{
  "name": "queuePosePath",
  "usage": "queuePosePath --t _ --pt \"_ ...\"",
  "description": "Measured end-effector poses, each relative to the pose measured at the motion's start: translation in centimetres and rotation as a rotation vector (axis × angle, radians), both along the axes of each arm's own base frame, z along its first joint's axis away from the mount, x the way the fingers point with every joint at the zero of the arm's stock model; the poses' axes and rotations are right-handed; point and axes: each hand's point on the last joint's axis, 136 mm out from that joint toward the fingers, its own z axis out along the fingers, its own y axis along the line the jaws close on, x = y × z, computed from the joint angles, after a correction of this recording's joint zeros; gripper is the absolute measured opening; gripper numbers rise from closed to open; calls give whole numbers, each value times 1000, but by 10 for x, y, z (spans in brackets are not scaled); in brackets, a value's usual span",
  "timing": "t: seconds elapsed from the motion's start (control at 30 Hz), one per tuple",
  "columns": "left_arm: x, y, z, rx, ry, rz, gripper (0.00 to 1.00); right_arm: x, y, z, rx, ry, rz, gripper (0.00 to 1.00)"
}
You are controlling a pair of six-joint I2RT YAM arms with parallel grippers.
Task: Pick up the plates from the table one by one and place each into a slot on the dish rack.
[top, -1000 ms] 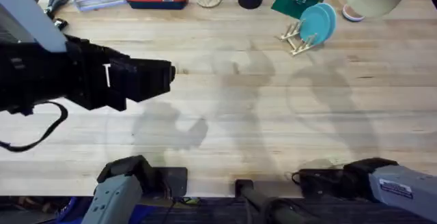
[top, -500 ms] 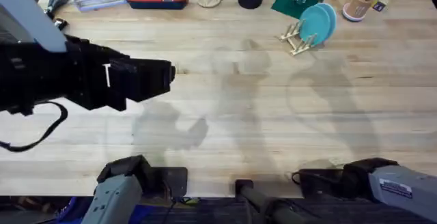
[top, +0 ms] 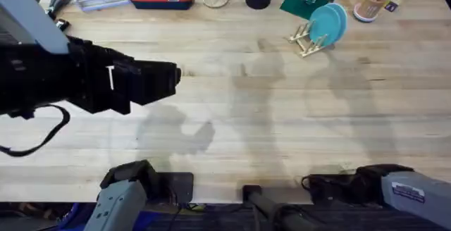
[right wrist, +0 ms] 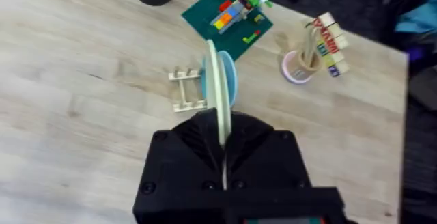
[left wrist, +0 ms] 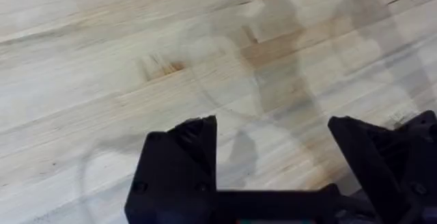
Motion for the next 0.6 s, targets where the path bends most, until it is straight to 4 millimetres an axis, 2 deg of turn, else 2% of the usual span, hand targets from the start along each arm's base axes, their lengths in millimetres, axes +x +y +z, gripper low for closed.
queuePosePath --t 0.23,0.6 --pt "0 0 0 0 0 0 993 -2 -5 -12 82 60 -17 31" --pt "0 0 0 0 0 0 994 11 0 -38 85 152 15 27"
